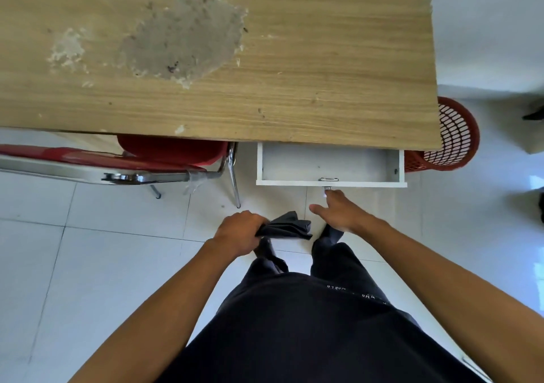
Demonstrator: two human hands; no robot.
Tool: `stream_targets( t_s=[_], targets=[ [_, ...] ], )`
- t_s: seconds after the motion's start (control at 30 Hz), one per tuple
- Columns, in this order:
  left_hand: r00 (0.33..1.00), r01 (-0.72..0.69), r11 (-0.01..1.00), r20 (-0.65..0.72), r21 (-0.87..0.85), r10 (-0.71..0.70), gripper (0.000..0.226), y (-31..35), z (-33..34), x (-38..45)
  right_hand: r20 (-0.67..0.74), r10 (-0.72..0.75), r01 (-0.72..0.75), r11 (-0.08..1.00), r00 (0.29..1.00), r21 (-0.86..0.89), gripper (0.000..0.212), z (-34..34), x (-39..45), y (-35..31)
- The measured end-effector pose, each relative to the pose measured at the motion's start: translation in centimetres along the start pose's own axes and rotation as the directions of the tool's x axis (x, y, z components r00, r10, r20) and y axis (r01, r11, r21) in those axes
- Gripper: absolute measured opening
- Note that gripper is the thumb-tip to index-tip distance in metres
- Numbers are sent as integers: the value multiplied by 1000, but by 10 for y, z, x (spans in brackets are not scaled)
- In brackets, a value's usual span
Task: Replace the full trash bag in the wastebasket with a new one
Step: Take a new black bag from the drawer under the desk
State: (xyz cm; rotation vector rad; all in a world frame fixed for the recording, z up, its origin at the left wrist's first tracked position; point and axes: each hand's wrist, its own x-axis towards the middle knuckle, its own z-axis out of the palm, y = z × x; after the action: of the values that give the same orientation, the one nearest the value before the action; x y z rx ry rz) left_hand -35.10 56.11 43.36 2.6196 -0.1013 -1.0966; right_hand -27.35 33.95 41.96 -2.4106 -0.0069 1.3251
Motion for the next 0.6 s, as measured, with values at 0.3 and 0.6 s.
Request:
stream_targets(
  t_s=[0.3,0.6],
  targets=[
    [999,1,1000,-42,4,-1,35,5,-2,-8,-102,-83,85,996,991,18,68,-24,8,-10],
    [999,-45,995,-20,92,48,28,0,-3,-14,-252,-117,124,992,961,10,70,-56,32,-21]
  ],
)
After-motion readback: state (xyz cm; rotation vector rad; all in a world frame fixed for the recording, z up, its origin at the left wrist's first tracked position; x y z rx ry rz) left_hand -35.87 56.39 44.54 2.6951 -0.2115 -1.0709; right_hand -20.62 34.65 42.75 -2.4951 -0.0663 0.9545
